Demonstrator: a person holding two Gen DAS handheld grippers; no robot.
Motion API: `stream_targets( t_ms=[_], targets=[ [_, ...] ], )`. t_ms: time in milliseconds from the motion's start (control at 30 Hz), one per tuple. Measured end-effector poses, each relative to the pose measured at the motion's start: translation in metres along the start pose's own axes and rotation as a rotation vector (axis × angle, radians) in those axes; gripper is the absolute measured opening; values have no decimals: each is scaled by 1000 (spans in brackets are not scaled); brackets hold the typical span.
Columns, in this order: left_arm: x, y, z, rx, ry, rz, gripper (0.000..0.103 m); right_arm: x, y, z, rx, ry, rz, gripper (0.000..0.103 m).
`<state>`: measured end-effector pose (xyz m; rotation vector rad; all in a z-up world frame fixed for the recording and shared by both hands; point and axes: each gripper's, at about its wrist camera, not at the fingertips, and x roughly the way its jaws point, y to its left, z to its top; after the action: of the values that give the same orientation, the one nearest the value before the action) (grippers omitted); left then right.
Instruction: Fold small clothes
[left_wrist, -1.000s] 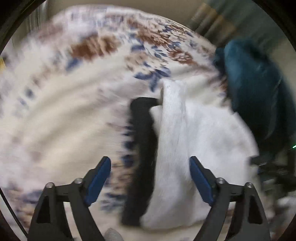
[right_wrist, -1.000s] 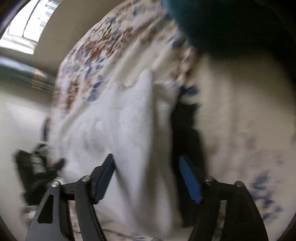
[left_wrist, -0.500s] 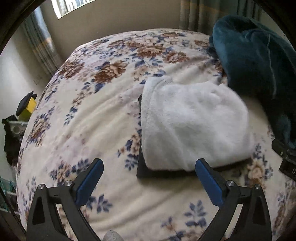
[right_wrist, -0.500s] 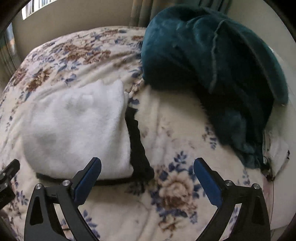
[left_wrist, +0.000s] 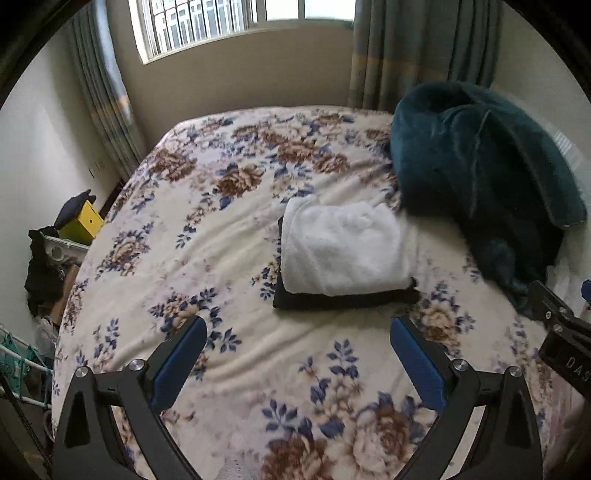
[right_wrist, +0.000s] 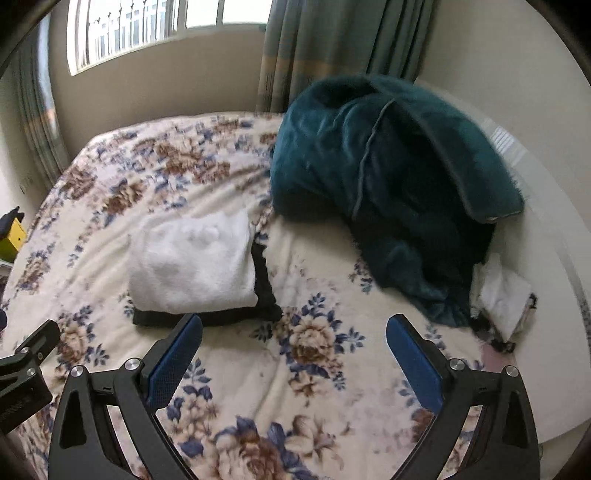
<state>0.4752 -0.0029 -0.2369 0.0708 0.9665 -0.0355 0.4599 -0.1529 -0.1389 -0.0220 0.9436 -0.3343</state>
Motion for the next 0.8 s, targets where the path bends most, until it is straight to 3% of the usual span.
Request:
stream_targets(
  t_ms=[333,633,800],
  targets=[
    [-152,-11,-29,1,-118,-20,101,-179,-48,-34,7,-120,26,101],
    [-242,-8,-59,-29,-202,-18,101,-311,-90,-67,9,-210,73,101],
    [-276,-7,-73,-20,-251,-2,101,-357,-105,-83,16,-241,96,101]
  ],
)
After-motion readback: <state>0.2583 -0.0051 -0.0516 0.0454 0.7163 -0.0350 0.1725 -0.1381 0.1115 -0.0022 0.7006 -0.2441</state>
